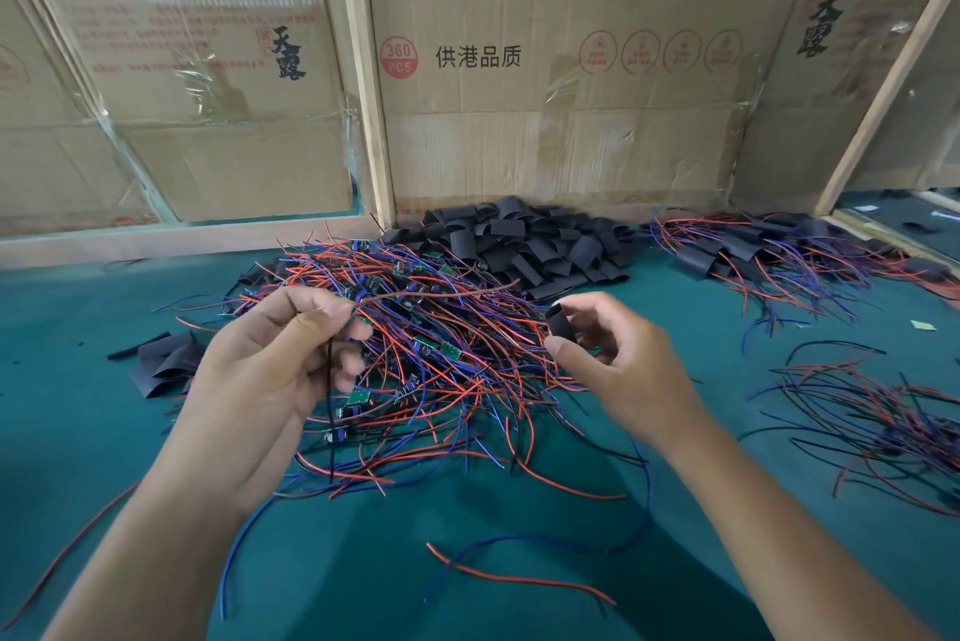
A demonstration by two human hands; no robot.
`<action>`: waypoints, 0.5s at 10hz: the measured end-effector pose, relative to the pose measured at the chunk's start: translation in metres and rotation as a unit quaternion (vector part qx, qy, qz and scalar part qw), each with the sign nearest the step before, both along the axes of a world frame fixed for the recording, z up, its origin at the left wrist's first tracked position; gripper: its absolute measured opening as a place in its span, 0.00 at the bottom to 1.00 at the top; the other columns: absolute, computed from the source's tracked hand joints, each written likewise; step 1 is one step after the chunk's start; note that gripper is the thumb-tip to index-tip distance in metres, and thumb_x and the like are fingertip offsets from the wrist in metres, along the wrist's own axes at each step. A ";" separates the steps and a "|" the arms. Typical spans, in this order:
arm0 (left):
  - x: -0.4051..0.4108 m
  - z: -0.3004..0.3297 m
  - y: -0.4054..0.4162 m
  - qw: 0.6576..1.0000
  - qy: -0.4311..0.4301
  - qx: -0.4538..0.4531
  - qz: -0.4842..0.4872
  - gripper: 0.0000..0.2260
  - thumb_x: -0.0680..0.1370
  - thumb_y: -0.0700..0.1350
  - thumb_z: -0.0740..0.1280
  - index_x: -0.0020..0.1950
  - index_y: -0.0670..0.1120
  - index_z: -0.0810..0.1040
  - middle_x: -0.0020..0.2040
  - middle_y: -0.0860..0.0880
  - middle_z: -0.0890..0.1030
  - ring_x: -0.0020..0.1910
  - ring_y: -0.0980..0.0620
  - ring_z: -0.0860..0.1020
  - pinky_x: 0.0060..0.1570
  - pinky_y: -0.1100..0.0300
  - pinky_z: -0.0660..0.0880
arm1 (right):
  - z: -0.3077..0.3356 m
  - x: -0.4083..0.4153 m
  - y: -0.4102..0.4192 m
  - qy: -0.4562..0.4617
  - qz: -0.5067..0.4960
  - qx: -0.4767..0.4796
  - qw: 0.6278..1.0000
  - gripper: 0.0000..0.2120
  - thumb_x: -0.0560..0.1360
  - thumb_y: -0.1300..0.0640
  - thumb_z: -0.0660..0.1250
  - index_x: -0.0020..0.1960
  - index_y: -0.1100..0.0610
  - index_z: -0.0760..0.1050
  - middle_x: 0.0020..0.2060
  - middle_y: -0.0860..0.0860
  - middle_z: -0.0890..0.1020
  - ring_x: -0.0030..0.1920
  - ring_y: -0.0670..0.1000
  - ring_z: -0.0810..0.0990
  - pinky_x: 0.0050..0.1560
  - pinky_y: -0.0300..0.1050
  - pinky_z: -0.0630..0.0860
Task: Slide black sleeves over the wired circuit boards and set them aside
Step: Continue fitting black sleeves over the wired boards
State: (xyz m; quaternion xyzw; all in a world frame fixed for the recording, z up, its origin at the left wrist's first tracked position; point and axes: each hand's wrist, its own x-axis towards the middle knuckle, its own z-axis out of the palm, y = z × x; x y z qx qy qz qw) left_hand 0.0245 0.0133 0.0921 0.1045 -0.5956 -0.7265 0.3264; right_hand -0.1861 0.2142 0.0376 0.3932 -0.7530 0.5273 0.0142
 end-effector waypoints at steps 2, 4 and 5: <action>-0.013 0.000 0.013 0.995 -0.001 0.096 -0.017 0.22 0.82 0.38 0.58 0.32 0.49 0.81 0.34 0.50 0.80 0.28 0.57 0.75 0.28 0.68 0.74 | 0.002 0.002 -0.001 -0.015 0.012 0.018 1.000 0.14 0.70 0.42 0.71 0.55 0.43 0.78 0.44 0.36 0.83 0.45 0.40 0.81 0.41 0.27 0.71; -0.013 -0.005 0.016 0.993 0.028 0.086 -0.080 0.05 0.65 0.46 0.75 0.38 0.52 0.82 0.40 0.49 0.82 0.32 0.56 0.78 0.32 0.66 0.76 | 0.012 0.013 0.003 -0.165 0.186 -0.050 0.967 0.12 0.72 0.54 0.71 0.55 0.53 0.77 0.48 0.52 0.85 0.47 0.53 0.83 0.47 0.49 0.79; -0.014 -0.010 0.017 0.998 0.008 -0.010 -0.053 0.16 0.62 0.47 0.83 0.42 0.48 0.79 0.37 0.45 0.78 0.31 0.52 0.76 0.32 0.63 0.75 | 0.019 0.038 -0.003 -0.358 0.423 -0.153 0.818 0.17 0.74 0.56 0.71 0.61 0.60 0.75 0.57 0.66 0.81 0.57 0.64 0.81 0.51 0.52 0.79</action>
